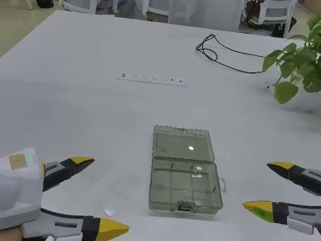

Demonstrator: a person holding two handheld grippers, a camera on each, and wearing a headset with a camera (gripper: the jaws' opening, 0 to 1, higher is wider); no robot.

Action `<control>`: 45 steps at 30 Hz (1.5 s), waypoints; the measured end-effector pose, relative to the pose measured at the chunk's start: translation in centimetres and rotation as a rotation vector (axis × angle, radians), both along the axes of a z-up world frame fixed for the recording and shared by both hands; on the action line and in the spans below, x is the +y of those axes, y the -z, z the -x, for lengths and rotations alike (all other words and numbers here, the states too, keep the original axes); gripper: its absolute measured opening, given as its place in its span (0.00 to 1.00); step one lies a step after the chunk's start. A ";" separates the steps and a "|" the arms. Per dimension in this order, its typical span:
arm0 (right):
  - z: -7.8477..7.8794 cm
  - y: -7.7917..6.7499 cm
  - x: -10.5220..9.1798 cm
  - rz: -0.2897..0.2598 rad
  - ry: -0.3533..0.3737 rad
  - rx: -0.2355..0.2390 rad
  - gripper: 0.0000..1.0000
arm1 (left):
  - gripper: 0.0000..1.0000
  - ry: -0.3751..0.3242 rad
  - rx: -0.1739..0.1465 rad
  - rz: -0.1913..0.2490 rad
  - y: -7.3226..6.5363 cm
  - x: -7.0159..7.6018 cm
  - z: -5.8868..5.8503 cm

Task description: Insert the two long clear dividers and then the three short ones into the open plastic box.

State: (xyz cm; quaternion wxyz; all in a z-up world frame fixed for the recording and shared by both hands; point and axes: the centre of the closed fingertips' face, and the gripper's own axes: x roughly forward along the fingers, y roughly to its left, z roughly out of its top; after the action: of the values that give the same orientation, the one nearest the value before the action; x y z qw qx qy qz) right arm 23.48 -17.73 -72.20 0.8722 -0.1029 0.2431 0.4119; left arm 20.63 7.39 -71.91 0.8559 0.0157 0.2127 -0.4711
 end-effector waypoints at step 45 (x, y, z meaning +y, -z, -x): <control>-0.4 0.2 0.2 -0.007 0.000 0.005 0.76 | 1.00 0.022 0.010 -0.007 0.2 -0.5 -0.3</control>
State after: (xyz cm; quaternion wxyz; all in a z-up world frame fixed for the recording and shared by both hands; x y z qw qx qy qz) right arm 23.85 -17.49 -72.40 0.8719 -0.0986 0.2437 0.4131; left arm 20.90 6.90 -72.07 0.8496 0.0189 0.2185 -0.4796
